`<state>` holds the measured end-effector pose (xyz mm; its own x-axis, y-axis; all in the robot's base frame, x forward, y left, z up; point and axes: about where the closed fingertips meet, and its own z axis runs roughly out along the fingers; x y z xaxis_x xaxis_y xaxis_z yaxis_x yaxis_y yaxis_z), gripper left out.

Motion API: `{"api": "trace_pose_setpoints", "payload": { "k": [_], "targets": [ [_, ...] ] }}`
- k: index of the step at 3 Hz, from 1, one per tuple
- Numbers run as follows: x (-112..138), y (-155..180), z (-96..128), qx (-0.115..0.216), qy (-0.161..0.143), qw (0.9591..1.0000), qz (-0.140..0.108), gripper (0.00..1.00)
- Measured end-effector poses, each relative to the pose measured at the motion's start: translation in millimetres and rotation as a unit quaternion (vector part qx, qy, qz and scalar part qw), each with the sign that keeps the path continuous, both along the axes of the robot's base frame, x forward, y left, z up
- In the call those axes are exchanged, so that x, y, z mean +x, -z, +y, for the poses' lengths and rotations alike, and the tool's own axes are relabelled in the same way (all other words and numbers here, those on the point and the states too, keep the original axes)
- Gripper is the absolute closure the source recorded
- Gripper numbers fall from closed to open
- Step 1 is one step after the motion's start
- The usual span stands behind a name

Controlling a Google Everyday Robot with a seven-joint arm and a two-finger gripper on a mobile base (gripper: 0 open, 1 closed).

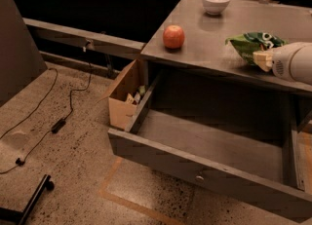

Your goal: Place green rice chip bag into top drawer

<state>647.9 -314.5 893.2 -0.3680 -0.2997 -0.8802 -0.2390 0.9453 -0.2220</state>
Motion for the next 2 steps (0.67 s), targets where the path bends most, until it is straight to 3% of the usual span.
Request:
{"api": "trace_pose_setpoints", "payload": {
  "k": [1, 2],
  "targets": [
    [-14.6, 16.2, 5.3, -0.003, -0.003, 0.9999, 0.016, 1.0],
    [-14.3, 15.3, 5.5, -0.003, -0.003, 0.9999, 0.015, 1.0]
  ]
}}
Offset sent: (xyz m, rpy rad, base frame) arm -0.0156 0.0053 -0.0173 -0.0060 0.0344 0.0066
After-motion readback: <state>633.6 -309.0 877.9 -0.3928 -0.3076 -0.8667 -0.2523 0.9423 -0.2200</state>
